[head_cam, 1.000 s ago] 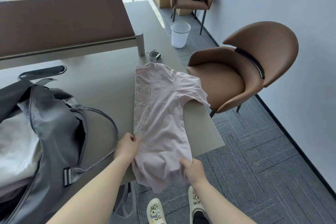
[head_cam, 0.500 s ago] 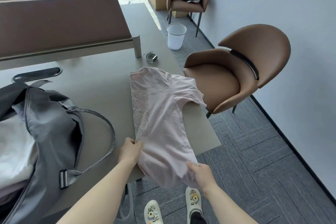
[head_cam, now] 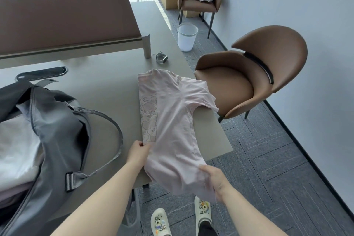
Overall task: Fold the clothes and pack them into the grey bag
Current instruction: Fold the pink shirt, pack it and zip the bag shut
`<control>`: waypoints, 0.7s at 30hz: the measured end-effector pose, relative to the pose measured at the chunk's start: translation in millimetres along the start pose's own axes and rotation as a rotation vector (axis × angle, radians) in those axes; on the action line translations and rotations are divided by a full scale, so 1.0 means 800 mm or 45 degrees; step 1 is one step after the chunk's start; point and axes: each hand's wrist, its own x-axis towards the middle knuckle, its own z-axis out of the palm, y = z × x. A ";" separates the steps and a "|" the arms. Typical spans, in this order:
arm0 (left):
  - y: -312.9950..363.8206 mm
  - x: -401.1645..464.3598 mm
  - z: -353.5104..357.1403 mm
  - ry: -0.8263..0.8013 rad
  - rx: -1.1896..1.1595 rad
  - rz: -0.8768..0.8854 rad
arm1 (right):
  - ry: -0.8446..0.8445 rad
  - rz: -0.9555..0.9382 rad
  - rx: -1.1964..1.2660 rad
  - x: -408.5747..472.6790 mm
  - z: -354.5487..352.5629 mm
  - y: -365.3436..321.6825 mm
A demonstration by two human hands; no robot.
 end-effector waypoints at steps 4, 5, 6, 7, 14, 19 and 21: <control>0.017 0.003 -0.002 -0.066 -0.304 -0.034 | -0.081 0.016 0.065 0.002 0.006 -0.026; 0.017 0.006 -0.002 -0.061 -0.307 -0.021 | -0.053 -0.013 0.079 0.002 0.008 -0.029; 0.015 0.010 -0.002 -0.031 -0.311 0.013 | 0.022 -0.052 0.104 0.003 0.009 -0.030; 0.012 0.015 -0.002 0.016 -0.301 0.038 | 0.113 -0.087 0.105 0.006 0.008 -0.029; 0.003 0.020 0.007 0.051 -0.080 -0.010 | 0.426 -0.199 -0.602 0.011 0.003 -0.027; 0.018 0.023 0.000 0.042 0.146 0.015 | 0.642 -0.309 -0.969 0.023 0.001 -0.060; 0.018 0.027 -0.005 -0.049 0.358 -0.066 | 0.573 -0.403 -0.875 0.036 0.005 -0.088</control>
